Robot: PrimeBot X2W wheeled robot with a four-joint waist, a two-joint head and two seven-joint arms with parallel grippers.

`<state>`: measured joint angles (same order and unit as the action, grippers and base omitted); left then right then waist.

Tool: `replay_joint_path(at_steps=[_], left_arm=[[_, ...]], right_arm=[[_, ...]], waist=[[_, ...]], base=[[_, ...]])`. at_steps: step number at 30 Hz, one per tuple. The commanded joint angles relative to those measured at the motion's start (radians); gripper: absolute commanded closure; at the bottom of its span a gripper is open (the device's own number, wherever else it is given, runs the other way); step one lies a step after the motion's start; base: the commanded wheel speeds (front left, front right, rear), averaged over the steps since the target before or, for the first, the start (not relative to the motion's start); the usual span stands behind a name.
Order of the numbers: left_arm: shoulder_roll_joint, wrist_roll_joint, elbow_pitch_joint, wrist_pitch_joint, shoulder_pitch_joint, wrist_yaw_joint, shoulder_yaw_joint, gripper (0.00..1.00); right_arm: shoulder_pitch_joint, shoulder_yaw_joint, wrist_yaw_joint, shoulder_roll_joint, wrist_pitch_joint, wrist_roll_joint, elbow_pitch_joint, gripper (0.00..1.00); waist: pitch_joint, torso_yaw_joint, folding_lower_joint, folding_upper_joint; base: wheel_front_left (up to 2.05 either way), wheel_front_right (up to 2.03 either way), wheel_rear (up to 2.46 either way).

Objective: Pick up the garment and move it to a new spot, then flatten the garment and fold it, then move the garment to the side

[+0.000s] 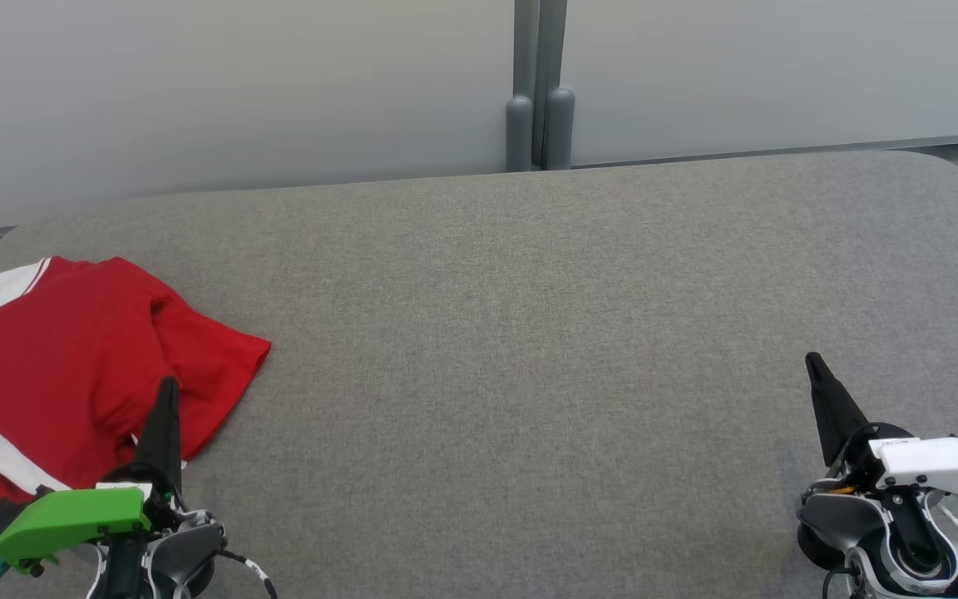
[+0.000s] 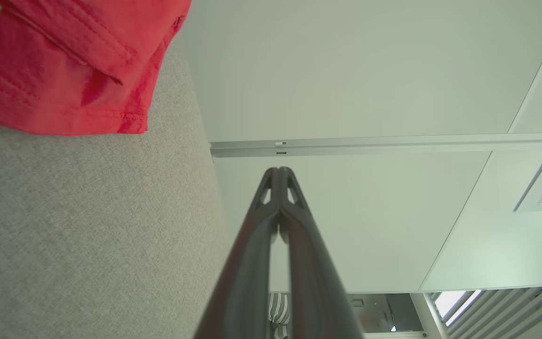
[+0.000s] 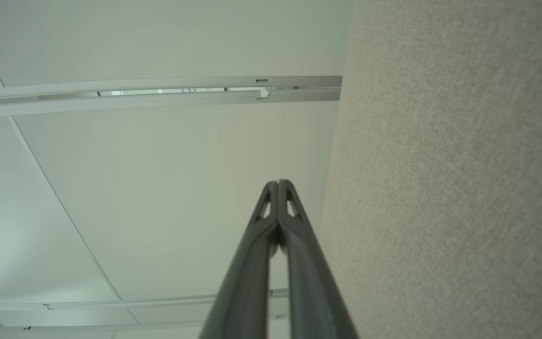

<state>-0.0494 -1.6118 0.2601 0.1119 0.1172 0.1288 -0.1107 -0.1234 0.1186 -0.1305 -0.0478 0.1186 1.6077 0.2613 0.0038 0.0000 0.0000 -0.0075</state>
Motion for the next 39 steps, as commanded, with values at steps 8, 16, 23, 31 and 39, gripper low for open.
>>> replay_joint_path(at_steps=[8, 16, 23, 31, 39], left_arm=[[-0.001, 0.000, -0.003, -0.002, 0.014, 0.005, -0.002, 1.00], [-0.001, 0.000, -0.003, -0.002, 0.014, 0.005, -0.002, 1.00], [0.002, -0.002, 0.010, -0.003, -0.010, -0.001, 0.006, 0.00], [0.001, 0.002, -0.006, -0.030, -0.021, -0.001, 0.038, 0.00], [-0.016, 0.068, -0.008, -0.079, -0.023, 0.000, 0.084, 0.00]], right_arm=[[-0.005, 0.000, 0.000, -0.005, 0.003, 0.006, 0.001, 1.00], [-0.005, 0.000, 0.000, -0.005, 0.003, 0.006, 0.001, 1.00], [0.011, -0.004, 0.000, 0.004, -0.007, 0.000, 0.008, 0.00], [0.034, -0.022, 0.000, 0.003, -0.049, -0.049, -0.017, 0.00], [0.045, -0.027, 0.000, 0.002, -0.087, -0.197, -0.051, 0.00]], waist=[[0.000, 0.000, 0.0000, 0.0075], [0.000, 0.000, 0.0000, 0.0075], [0.000, 0.000, 0.0000, 0.0001], [0.000, 0.000, 0.0000, 0.0006], [0.000, 0.002, 0.0000, 0.0011]], base=[[0.00, 0.00, 0.00], [0.00, 0.00, 0.00], [0.00, 0.00, 0.00], [0.00, 0.00, 0.00], [0.00, 0.00, 0.00]])
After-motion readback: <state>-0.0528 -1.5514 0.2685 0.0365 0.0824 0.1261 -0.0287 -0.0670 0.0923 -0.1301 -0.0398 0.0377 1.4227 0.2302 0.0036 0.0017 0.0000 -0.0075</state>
